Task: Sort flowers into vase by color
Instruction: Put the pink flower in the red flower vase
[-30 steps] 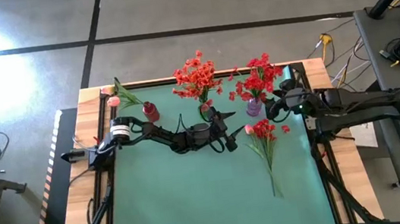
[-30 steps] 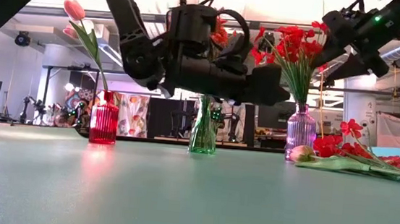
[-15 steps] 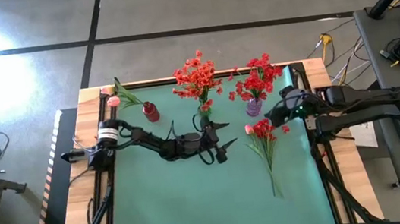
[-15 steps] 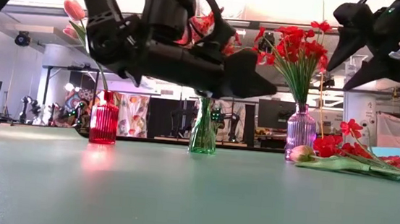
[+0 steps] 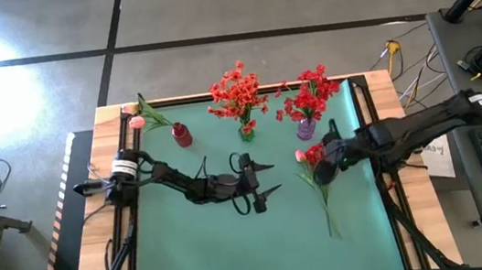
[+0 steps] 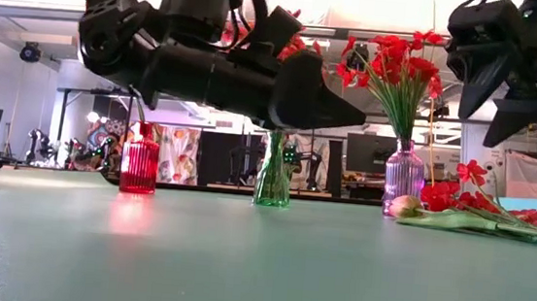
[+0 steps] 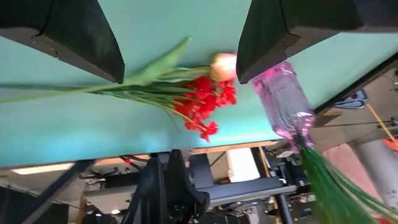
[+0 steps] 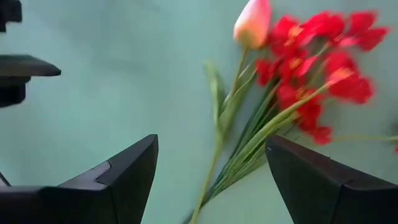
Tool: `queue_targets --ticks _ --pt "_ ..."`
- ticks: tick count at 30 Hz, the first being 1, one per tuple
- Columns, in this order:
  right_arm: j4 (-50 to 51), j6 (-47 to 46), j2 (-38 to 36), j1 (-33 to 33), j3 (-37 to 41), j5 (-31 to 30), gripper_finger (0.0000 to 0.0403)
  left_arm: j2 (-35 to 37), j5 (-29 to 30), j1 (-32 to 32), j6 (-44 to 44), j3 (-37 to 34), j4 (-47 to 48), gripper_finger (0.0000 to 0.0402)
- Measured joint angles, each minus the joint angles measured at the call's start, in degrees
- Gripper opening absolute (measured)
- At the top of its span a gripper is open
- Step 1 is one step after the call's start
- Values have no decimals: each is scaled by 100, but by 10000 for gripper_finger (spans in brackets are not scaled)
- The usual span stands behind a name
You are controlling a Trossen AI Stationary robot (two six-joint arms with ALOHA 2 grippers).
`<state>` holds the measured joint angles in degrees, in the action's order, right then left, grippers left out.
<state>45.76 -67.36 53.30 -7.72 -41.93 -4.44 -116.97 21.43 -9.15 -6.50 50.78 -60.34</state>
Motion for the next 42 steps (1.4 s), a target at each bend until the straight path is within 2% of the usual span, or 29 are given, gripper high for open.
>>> queue_targets --ticks 5,10,16,25,34,42 --pt "-52 -314 737 -500 -322 -7 286 68 1 -225 235 -160 -1 293" --pt "-108 -217 1642 -661 -573 -54 276 314 2 -530 750 -498 17 293" --pt "-138 18 2660 -665 -725 -22 256 990 205 -919 1509 -1049 265 293" --pt "-161 361 3675 -665 -1202 -167 229 2211 203 -1469 2678 -1569 998 293" --pt "-127 399 4188 -665 -1307 -215 192 3035 201 -1999 3713 -1510 2628 293" --pt "-62 409 4021 -676 -1287 -249 103 3086 193 -2334 3912 -1179 2886 293"
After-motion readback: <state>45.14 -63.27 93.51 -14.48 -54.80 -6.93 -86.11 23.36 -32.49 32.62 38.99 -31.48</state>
